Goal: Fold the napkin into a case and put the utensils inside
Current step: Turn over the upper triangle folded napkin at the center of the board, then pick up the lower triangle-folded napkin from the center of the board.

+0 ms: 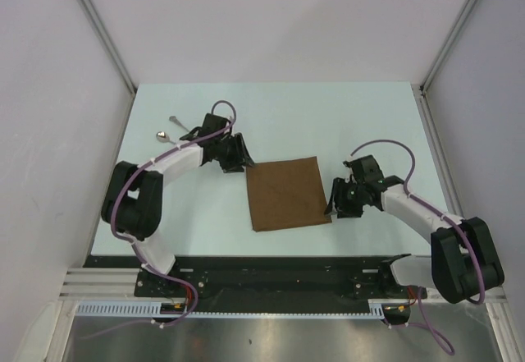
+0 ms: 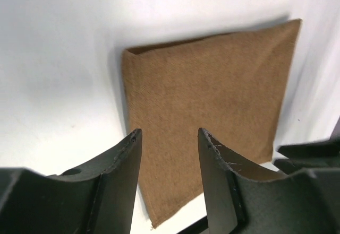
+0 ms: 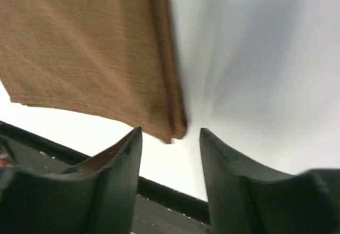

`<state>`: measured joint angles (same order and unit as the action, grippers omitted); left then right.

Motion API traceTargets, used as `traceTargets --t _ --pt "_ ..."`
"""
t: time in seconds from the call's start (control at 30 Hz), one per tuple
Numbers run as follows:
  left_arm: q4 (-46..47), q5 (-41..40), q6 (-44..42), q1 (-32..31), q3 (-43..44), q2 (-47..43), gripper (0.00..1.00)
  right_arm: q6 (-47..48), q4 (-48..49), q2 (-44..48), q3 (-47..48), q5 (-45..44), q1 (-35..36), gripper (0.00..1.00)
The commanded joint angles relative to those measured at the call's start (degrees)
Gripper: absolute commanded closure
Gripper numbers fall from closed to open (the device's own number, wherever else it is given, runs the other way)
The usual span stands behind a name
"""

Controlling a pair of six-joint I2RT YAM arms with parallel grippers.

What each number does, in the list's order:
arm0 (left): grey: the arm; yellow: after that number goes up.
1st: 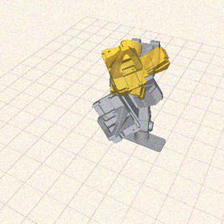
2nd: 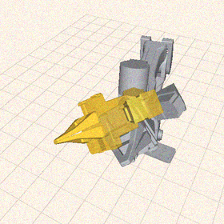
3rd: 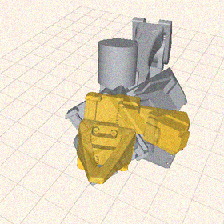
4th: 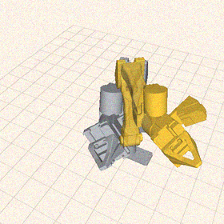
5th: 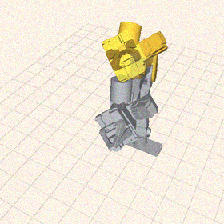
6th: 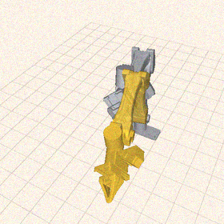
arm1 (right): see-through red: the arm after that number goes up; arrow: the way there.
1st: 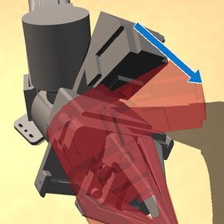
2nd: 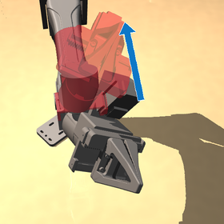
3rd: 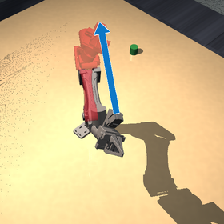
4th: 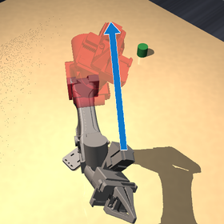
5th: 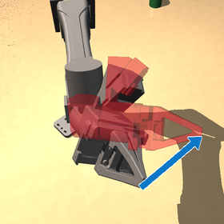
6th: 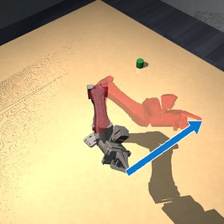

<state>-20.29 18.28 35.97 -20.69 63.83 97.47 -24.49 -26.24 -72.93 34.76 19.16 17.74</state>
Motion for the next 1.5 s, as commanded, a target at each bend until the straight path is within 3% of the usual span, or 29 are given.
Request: traceTargets --t 0.0,0.13,0.33,0.5,0.7,0.87,1.13,1.27,1.33,1.37,1.47 --pt "0.87 0.44 -1.34 2.05 3.66 2.81 0.50 1.55 -5.92 1.74 12.15 -15.27 7.12 0.44" --pt "1.21 -0.35 0.33 3.55 2.18 0.63 0.52 0.07 -5.59 -2.91 19.54 -23.63 16.08 0.34" --pt "-5.98 -9.84 7.53 7.59 -1.52 -9.04 0.55 -6.62 -3.29 -20.66 33.42 -23.89 27.34 0.24" --pt "-10.81 -21.33 9.82 8.91 -3.53 -19.13 0.52 -11.27 -5.83 -35.76 48.08 -26.45 33.31 0.22" --pt "-13.98 -24.35 10.44 9.17 -3.19 -23.99 0.48 -15.14 -11.36 -44.49 57.77 -30.49 37.36 0.25" --pt "-13.55 -23.30 9.30 9.35 -3.45 -23.91 0.48 -16.55 -13.31 -48.18 61.30 -34.96 39.39 0.37" --pt "-13.28 -19.60 7.37 10.23 -3.19 -21.62 0.49 -17.08 -15.86 -53.10 63.67 -37.79 40.18 0.48" --pt "-13.37 -19.51 6.84 10.75 -3.19 -21.62 0.49 -17.78 -18.32 -56.26 63.41 -38.40 40.62 0.59" --pt "-13.46 -19.25 6.84 11.19 -3.19 -21.62 0.49 -17.70 -18.76 -57.15 63.32 -39.02 40.80 0.67" --pt "-13.37 -19.16 6.75 11.28 -3.28 -21.62 0.48 -17.61 -19.28 -57.67 63.15 -39.11 41.06 0.79" --pt "-12.41 -18.37 5.70 11.37 -3.89 -21.62 0.47 -17.17 -18.33 -58.03 62.44 -39.11 41.06 0.97"
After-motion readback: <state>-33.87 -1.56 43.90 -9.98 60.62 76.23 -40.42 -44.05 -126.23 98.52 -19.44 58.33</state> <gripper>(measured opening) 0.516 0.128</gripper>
